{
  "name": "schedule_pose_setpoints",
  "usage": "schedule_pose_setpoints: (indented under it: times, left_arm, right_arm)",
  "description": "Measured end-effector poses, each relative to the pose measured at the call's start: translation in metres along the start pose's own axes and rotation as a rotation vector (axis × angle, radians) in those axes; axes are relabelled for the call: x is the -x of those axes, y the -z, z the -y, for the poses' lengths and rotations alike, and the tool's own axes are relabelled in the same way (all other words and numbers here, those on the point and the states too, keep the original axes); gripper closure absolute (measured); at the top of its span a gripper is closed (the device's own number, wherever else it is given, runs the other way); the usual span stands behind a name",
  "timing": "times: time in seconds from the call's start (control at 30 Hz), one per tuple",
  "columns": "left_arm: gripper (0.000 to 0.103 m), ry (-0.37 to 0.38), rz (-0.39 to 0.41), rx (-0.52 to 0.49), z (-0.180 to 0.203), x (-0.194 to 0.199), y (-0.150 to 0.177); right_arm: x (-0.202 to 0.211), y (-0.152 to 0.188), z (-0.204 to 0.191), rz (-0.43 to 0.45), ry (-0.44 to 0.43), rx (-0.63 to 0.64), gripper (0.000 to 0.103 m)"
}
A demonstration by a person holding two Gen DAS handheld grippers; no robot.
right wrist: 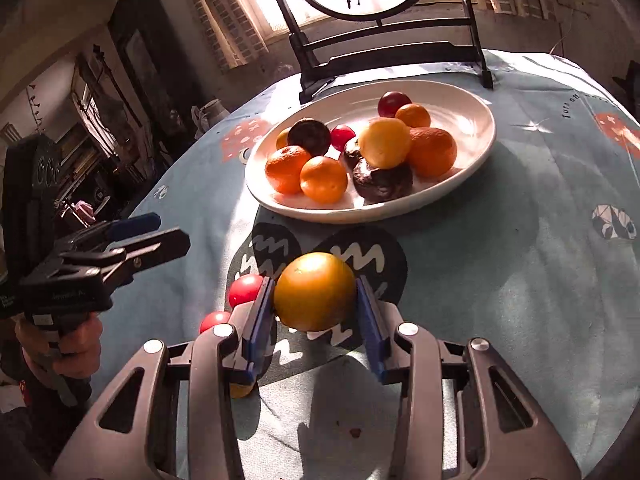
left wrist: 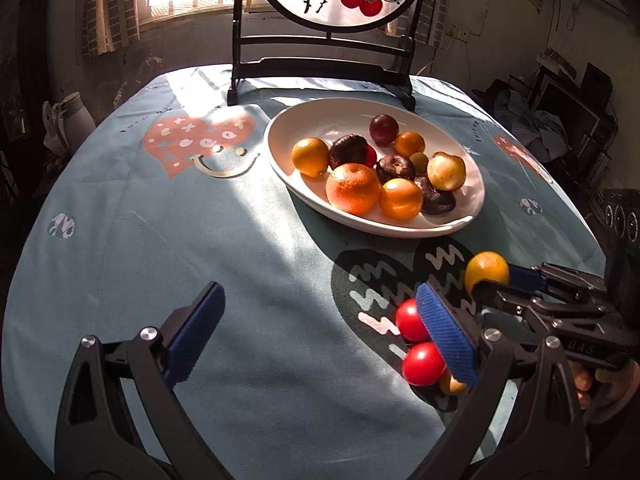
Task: Organize fruits
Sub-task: 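Grasp the yellow orange with the right tool while the left grasps a red tomato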
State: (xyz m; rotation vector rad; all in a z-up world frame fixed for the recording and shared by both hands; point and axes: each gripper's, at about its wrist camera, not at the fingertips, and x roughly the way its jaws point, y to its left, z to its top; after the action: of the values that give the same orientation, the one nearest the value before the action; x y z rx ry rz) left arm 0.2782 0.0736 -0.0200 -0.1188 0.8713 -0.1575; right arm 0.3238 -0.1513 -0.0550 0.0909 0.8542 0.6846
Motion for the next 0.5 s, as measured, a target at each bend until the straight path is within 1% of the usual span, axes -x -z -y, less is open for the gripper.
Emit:
schedule_pose_setpoints:
  times: [0.07,0.1,0.13,0.2,0.3,0.5]
  left_arm:
    - [0.016,0.126,-0.063,0.011,0.003,-0.005,0.007]
    - [0.027,0.173,-0.096,0.011,0.006,-0.008,0.01]
    - [0.04,0.208,-0.124,0.01,0.008,-0.012,0.013]
    - [0.051,0.25,-0.171,0.006,0.013,-0.02,0.02]
    - [0.057,0.264,-0.195,-0.018,0.022,-0.024,0.027]
    - [0.06,0.271,-0.2,-0.014,0.024,-0.028,0.029]
  right_arm:
    - [0.003,-0.002,0.008,0.007,0.014,-0.034,0.062]
    - [0.002,-0.002,0.01,0.005,0.014,-0.044,0.062]
    - [0.001,-0.002,0.011,0.002,0.017,-0.048,0.062]
    - [-0.001,-0.001,0.01,-0.007,0.02,-0.046,0.062]
    - [-0.001,0.0,0.009,-0.012,0.016,-0.043,0.062]
    - [0.0,-0.001,0.007,-0.004,0.027,-0.029,0.062]
